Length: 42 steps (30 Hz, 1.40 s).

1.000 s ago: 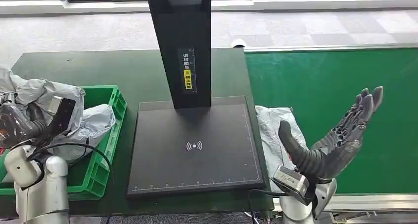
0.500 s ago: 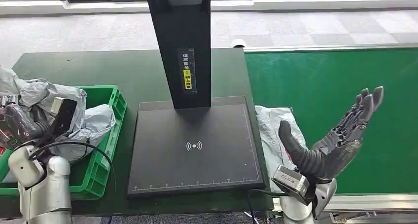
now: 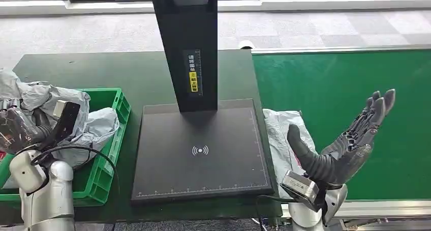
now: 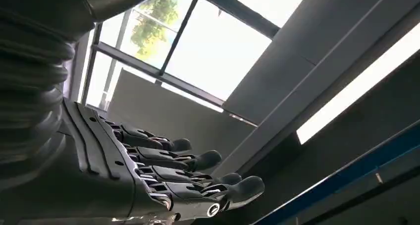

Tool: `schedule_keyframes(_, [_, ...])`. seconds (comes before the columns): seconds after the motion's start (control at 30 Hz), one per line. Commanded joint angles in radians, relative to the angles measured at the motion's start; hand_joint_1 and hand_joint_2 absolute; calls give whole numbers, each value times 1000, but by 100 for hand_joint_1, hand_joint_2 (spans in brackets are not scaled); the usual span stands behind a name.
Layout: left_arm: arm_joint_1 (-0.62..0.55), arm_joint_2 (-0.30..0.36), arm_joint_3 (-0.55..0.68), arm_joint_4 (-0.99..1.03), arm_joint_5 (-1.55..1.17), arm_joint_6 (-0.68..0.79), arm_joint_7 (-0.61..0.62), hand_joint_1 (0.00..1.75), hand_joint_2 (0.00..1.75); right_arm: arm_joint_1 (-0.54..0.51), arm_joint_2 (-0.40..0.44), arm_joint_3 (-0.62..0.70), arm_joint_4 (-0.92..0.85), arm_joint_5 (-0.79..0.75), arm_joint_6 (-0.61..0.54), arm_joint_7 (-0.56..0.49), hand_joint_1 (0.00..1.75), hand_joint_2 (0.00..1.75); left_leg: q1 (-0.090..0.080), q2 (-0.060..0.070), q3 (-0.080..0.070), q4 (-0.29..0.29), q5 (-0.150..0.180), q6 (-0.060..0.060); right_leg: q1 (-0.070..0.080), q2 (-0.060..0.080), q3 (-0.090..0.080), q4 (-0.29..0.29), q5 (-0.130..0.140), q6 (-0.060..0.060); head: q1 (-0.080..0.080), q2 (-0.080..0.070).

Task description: Moved the parcel from conveyor to table for the left to box.

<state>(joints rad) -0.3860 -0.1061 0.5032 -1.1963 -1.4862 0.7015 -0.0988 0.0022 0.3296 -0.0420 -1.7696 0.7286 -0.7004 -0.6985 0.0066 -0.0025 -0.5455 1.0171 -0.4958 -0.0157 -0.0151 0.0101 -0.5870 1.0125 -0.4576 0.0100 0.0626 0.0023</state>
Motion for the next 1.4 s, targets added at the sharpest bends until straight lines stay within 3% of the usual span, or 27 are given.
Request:
schedule_keyframes(0.03, [-48,-16,74,56,0,-3,-2,175,175,22,19,-28,9,-2,2,0,0,175,0,-1,0,-1,1,0,1,-2,1,-1,0,-1,0,0])
schedule_keyframes(0.5, [-48,-16,74,56,0,-3,-2,175,175,22,19,-28,9,-2,2,0,0,175,1,-1,0,-1,0,0,1,-2,1,-1,0,-1,0,0])
schedule_keyframes(0.53, [-46,57,-26,182,-85,-129,124,175,175,32,19,-7,44,29,2,0,0,175,1,-1,0,-1,1,0,1,-2,1,-2,0,-1,0,0])
schedule_keyframes(0.57, [-66,66,-54,684,-72,-94,284,175,175,42,19,-5,35,30,2,0,0,175,1,-2,0,-2,1,0,1,-3,1,-2,0,-1,0,0])
schedule_keyframes(0.6, [-56,64,-47,807,-76,-6,278,175,175,47,19,-6,29,32,2,0,0,175,0,-4,4,-5,3,0,0,-5,5,-4,1,-1,0,0])
schedule_keyframes(0.67, [-56,64,-47,807,-76,-6,278,175,175,47,19,-6,29,32,2,0,0,175,-2,-7,10,-15,7,0,-2,-8,11,-12,3,-2,0,0])
schedule_keyframes(0.83, [-75,73,-47,817,-77,-18,279,175,175,48,19,-7,26,32,2,0,0,175,-5,2,12,-12,2,-1,-4,0,8,-7,3,-2,-6,0])
schedule_keyframes(0.9, [-81,76,-45,830,-80,-13,281,175,175,52,19,-5,25,28,2,0,0,175,-8,0,15,-13,0,0,-8,-2,18,-4,-2,-2,-5,0])
schedule_keyframes(1.17, [-71,76,-32,849,-85,-3,273,175,175,59,19,-16,21,35,2,0,0,175,-9,11,26,-20,-5,0,-10,9,24,-7,-5,-3,-8,0])
schedule_keyframes(1.4, [-71,74,-32,847,-85,-3,272,175,175,59,19,-18,19,29,2,0,0,175,-11,8,30,-21,-5,0,-11,6,28,-6,-7,-4,-8,0])
